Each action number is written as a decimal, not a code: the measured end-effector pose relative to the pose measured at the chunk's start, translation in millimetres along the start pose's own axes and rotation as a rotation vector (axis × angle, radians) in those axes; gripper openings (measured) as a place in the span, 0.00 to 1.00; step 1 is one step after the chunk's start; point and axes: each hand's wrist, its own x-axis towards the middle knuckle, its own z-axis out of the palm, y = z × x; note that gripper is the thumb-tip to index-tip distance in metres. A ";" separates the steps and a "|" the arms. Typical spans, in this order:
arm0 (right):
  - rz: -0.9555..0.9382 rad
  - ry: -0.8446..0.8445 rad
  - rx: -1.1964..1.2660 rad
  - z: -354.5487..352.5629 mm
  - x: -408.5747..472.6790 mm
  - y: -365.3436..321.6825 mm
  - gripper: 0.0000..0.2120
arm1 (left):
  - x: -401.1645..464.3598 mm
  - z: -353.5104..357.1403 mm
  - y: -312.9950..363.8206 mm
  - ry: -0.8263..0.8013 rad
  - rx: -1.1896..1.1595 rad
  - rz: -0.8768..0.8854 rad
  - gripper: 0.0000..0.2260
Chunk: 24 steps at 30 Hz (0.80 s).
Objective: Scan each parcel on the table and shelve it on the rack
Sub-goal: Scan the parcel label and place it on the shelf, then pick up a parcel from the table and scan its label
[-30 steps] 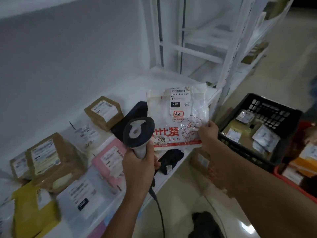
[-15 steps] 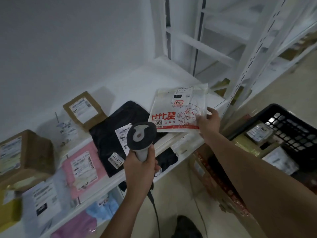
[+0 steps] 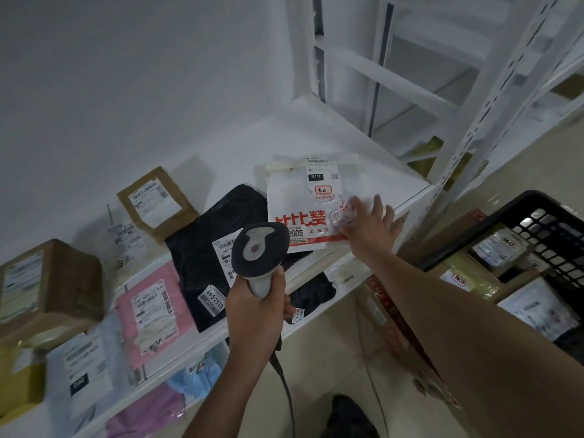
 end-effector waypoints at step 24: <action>-0.300 -0.021 -0.063 54.7 14.9 -61.6 0.31 | 24.4 -24.4 -17.2 0.128 -0.068 -0.013 0.11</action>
